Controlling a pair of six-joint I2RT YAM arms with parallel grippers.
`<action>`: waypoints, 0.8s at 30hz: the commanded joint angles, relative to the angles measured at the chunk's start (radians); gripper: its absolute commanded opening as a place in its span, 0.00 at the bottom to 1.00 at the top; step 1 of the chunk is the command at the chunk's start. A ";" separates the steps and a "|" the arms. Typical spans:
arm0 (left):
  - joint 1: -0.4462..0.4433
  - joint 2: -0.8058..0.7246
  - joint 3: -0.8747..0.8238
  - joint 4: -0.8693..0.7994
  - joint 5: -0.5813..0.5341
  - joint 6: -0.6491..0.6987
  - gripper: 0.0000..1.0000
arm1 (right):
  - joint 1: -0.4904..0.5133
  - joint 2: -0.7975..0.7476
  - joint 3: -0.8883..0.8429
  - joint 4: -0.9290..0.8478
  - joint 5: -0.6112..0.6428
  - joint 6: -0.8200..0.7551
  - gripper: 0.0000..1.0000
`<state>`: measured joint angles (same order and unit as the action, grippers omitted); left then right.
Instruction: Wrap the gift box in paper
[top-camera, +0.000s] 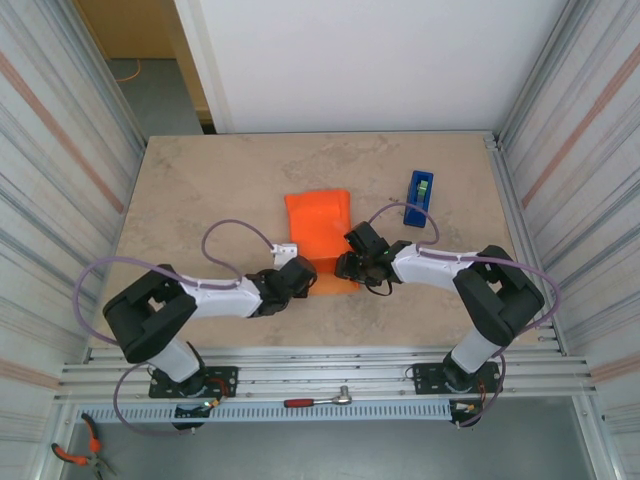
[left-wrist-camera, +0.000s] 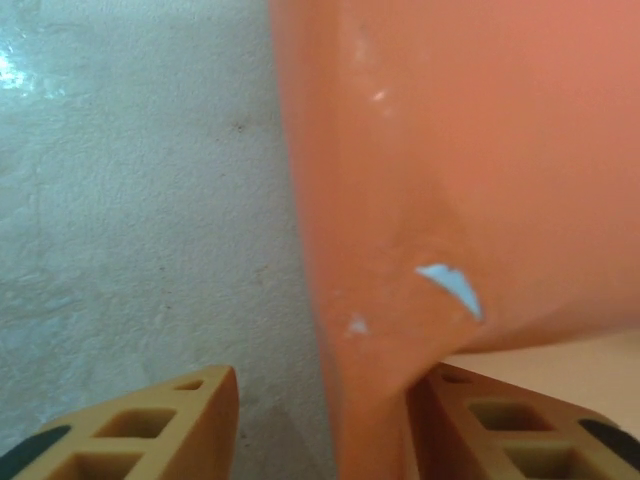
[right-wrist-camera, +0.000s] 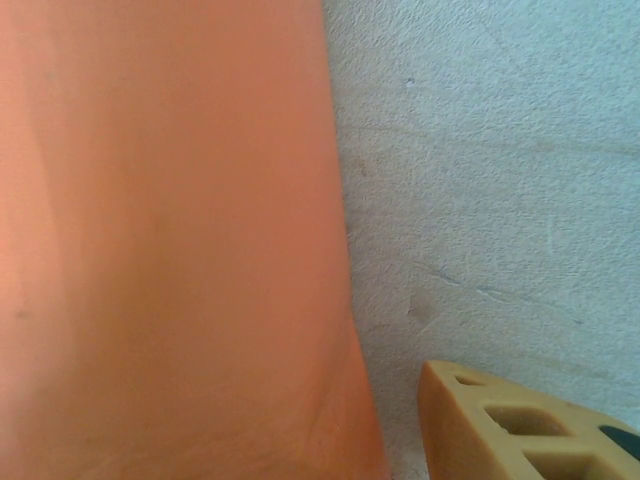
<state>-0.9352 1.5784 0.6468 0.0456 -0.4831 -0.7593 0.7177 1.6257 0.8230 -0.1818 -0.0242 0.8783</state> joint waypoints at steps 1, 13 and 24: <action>-0.014 0.024 0.037 -0.047 -0.076 -0.052 0.42 | -0.002 0.019 0.007 0.013 0.004 -0.005 0.54; -0.028 0.071 0.072 -0.099 -0.118 -0.044 0.16 | 0.003 0.020 0.003 0.013 0.002 -0.002 0.51; -0.050 0.086 0.097 -0.110 -0.117 -0.039 0.00 | 0.007 0.029 0.005 0.018 0.001 0.004 0.50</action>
<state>-0.9756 1.6444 0.7204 -0.0422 -0.5621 -0.7887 0.7185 1.6302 0.8230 -0.1802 -0.0238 0.8787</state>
